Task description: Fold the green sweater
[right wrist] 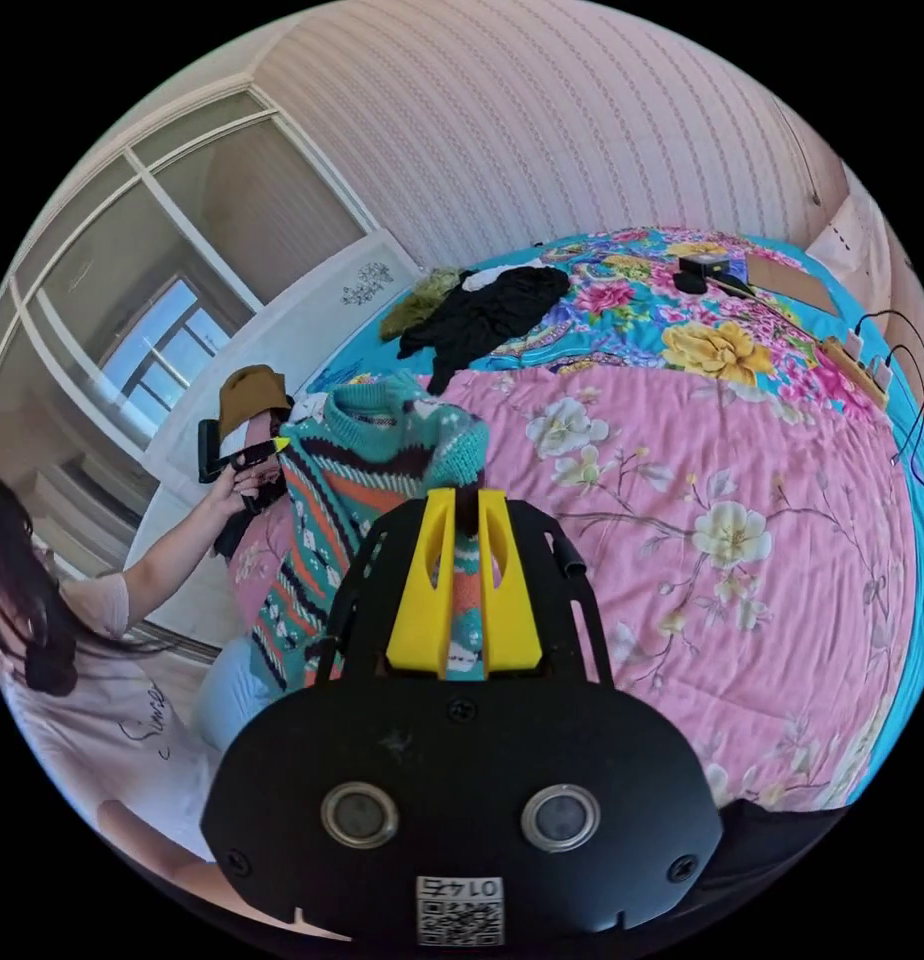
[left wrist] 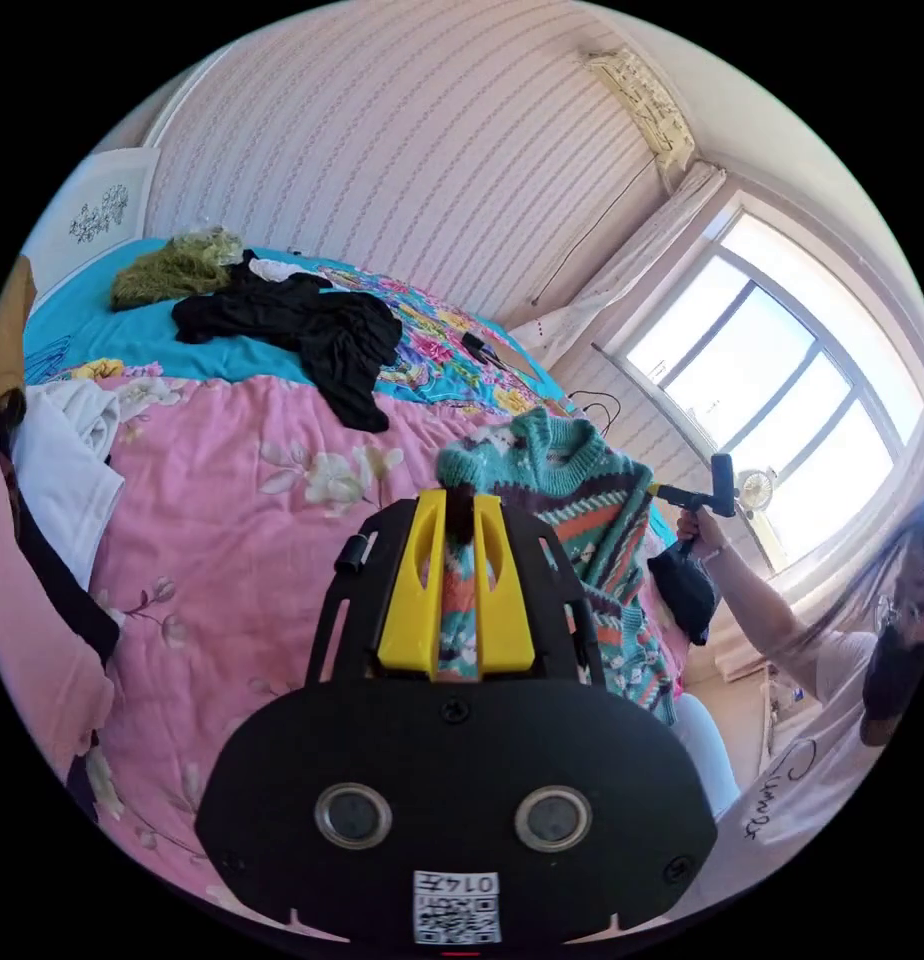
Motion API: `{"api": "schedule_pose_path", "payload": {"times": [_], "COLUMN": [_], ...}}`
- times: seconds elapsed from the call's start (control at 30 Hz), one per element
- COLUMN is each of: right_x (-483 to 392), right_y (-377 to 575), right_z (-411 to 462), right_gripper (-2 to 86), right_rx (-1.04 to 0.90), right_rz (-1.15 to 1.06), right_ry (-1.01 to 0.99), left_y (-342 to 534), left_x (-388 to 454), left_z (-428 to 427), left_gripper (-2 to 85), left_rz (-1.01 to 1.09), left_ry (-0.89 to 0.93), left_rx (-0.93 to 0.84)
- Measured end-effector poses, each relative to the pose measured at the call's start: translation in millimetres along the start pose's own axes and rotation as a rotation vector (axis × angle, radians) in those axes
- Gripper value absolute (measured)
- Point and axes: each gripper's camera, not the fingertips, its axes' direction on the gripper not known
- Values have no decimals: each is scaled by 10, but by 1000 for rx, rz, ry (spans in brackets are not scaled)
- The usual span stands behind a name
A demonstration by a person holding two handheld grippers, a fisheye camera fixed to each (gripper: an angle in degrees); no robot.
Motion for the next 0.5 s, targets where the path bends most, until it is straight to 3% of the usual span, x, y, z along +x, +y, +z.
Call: {"api": "schedule_pose_path", "payload": {"times": [0.13, 0.33, 0.43, 0.5], "right_x": [-442, -1058, -1190, -1200], "right_y": [530, 1612, 2029, 2264], "right_z": [-189, 75, 371, 561], "right_gripper": [28, 42, 61, 73], "right_rx": [-21, -253, -363, -524], "right_rz": [-168, -249, -174, -27], "right_ry": [-20, -31, -21, 63], "left_y": [633, 1970, 2632, 3029], "left_x": [217, 478, 431, 500], "left_z": [-426, -697, -669, -625], "left_gripper": [46, 41, 40, 28], "left_rz": [121, 133, -15, -84], "left_ry": [83, 195, 251, 148], "left_rx": [-30, -124, -160, -251]}}
